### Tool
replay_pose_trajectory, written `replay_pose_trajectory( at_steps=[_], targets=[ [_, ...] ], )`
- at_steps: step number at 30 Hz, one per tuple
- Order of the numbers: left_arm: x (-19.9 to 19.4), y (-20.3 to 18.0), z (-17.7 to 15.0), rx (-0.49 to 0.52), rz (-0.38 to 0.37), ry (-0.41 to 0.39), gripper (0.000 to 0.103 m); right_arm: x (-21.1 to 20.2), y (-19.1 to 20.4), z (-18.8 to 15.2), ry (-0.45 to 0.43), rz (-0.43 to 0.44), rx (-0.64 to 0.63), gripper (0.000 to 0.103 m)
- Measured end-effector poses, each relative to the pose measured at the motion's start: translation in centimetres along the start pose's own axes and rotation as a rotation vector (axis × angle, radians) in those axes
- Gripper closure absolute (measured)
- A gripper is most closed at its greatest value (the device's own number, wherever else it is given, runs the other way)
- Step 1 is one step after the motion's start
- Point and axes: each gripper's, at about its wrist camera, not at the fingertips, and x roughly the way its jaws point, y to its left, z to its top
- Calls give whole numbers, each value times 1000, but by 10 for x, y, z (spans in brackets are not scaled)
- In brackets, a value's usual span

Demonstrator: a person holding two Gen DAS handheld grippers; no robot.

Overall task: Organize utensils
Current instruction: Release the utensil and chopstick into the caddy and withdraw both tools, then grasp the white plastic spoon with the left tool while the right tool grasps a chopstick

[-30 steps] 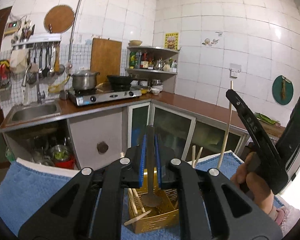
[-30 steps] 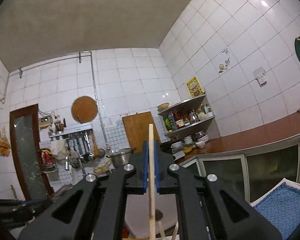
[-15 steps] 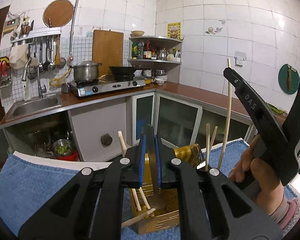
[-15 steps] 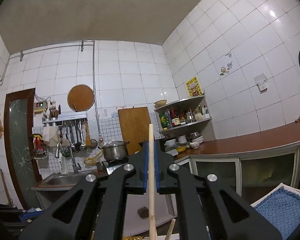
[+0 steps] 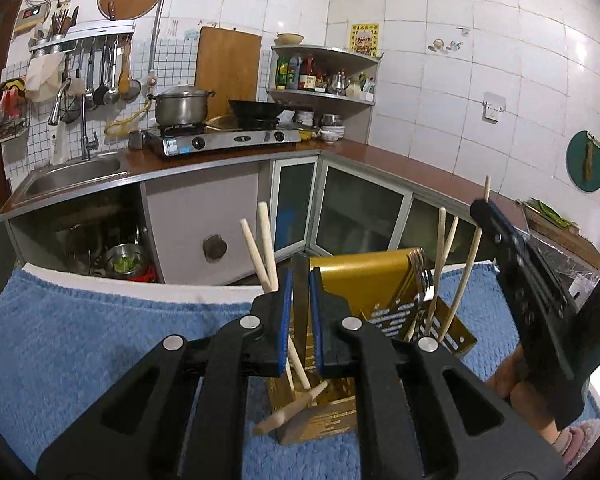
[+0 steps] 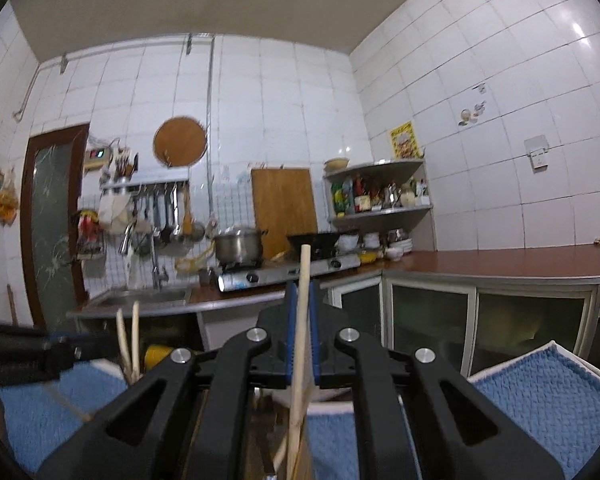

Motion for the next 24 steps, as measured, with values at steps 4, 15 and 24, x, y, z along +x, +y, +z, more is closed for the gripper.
replay_pose_trajectory(
  at_steps=[4, 15, 24],
  targets=[
    [-6, 1, -4, -4, 2, 23, 95, -2, 3, -5, 103, 14, -28, 96],
    [-80, 17, -6, -32, 46, -3, 25, -30, 3, 11, 307, -21, -51, 50],
    [-120, 42, -45, -55, 103, 78, 5, -77, 15, -9, 506, -90, -60, 32]
  ],
)
